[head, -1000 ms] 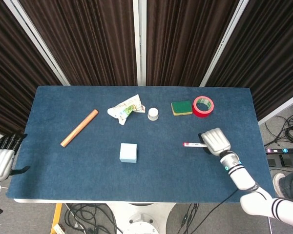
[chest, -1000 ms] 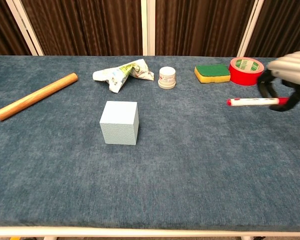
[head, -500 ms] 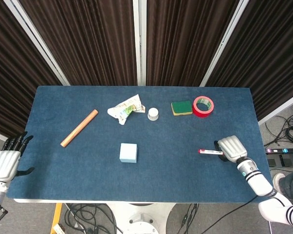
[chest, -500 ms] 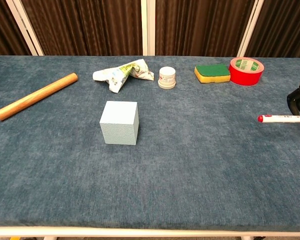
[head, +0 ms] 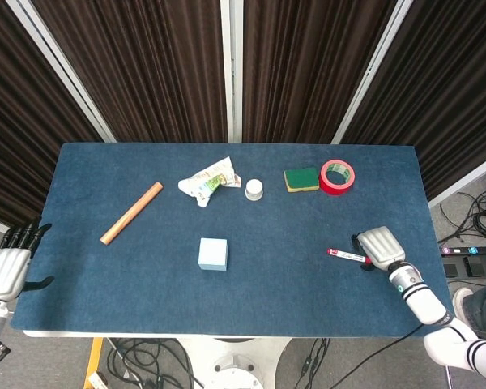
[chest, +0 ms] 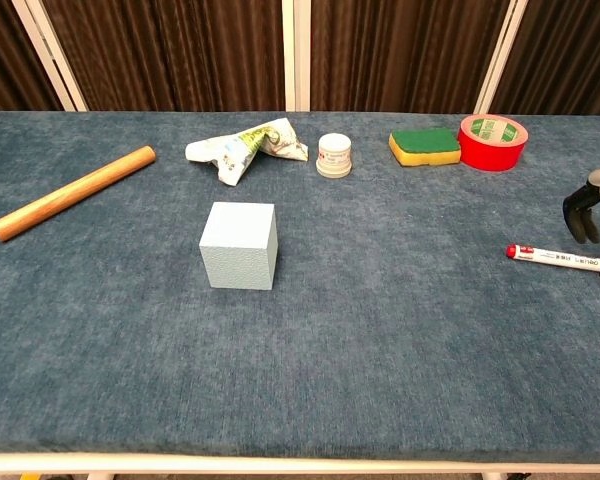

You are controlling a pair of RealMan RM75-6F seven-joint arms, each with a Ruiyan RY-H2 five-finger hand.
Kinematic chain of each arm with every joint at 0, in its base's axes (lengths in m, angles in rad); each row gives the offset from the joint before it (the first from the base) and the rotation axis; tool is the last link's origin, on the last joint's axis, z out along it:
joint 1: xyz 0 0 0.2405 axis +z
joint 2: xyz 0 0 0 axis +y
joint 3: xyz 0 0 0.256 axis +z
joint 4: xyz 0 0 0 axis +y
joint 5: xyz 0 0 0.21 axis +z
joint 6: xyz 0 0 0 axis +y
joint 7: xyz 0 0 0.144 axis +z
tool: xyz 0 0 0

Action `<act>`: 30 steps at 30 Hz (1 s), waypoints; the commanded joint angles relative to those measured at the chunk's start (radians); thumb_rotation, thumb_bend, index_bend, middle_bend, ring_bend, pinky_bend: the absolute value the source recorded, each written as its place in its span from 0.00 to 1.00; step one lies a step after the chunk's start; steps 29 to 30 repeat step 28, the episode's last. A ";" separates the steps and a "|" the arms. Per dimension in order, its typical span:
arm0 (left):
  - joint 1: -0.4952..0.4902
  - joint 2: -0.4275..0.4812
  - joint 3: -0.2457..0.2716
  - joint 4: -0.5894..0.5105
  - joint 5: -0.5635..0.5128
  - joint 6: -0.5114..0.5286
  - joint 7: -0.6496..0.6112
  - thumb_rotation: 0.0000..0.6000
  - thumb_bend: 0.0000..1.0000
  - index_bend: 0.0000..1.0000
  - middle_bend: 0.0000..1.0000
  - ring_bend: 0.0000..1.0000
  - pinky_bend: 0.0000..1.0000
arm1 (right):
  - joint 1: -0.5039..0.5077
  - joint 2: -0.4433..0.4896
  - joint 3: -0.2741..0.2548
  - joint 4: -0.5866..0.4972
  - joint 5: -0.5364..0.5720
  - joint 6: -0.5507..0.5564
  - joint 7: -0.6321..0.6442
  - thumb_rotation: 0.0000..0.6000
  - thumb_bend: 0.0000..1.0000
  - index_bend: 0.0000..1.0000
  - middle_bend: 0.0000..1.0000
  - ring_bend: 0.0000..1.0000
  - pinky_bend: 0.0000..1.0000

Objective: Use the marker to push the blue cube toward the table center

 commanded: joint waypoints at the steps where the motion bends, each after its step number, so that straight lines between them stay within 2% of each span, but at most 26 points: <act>1: 0.001 0.001 0.000 0.000 0.002 0.004 -0.001 1.00 0.01 0.14 0.06 0.00 0.10 | 0.001 0.007 0.004 -0.001 -0.007 0.002 0.000 1.00 0.00 0.49 0.49 0.92 1.00; 5: 0.001 0.008 -0.005 -0.009 0.004 0.013 -0.001 1.00 0.01 0.14 0.06 0.00 0.10 | -0.014 0.047 0.032 -0.050 -0.017 0.071 0.032 1.00 0.00 0.45 0.48 0.90 1.00; 8: 0.000 0.019 -0.011 -0.026 0.008 0.026 0.002 1.00 0.01 0.14 0.06 0.00 0.10 | -0.046 0.088 0.067 -0.089 -0.026 0.181 0.059 1.00 0.00 0.44 0.49 0.84 0.98; 9: -0.001 0.022 -0.013 -0.031 0.010 0.031 0.003 1.00 0.01 0.14 0.06 0.00 0.10 | -0.060 0.096 0.076 -0.092 -0.028 0.222 0.057 0.98 0.00 0.43 0.49 0.76 0.90; 10: 0.000 0.026 -0.015 -0.036 0.012 0.035 0.004 1.00 0.01 0.14 0.06 0.00 0.10 | -0.082 0.104 0.085 -0.090 -0.025 0.269 0.037 0.91 0.00 0.41 0.47 0.63 0.75; 11: 0.000 0.029 -0.015 -0.039 0.013 0.037 0.004 1.00 0.01 0.14 0.06 0.00 0.10 | -0.098 0.110 0.089 -0.088 -0.014 0.290 0.008 0.80 0.00 0.35 0.41 0.41 0.50; 12: 0.000 0.031 -0.015 -0.041 0.014 0.039 0.004 1.00 0.01 0.14 0.06 0.00 0.10 | -0.112 0.121 0.089 -0.094 0.007 0.292 -0.029 0.72 0.00 0.28 0.34 0.26 0.31; 14: -0.001 0.034 -0.013 -0.041 0.016 0.036 0.000 1.00 0.01 0.14 0.06 0.00 0.10 | -0.143 0.159 0.089 -0.144 0.078 0.271 -0.120 0.63 0.00 0.12 0.16 0.06 0.08; 15: -0.002 0.035 -0.012 -0.039 0.018 0.034 -0.001 1.00 0.01 0.14 0.06 0.00 0.10 | -0.155 0.175 0.089 -0.169 0.103 0.268 -0.153 0.60 0.00 0.04 0.07 0.01 0.01; 17: -0.006 0.035 -0.010 -0.034 0.023 0.029 -0.003 1.00 0.01 0.14 0.06 0.00 0.10 | -0.184 0.197 0.087 -0.207 0.137 0.282 -0.195 0.58 0.00 0.00 0.00 0.00 0.00; 22: -0.013 0.033 -0.003 -0.027 0.039 0.024 -0.004 1.00 0.01 0.14 0.06 0.00 0.10 | -0.236 0.218 0.086 -0.218 0.183 0.324 -0.259 0.56 0.00 0.00 0.00 0.00 0.00; 30: -0.018 0.018 0.002 -0.011 0.046 0.017 -0.012 1.00 0.01 0.14 0.06 0.00 0.10 | -0.281 0.236 0.087 -0.219 0.172 0.374 -0.240 0.57 0.00 0.00 0.00 0.00 0.00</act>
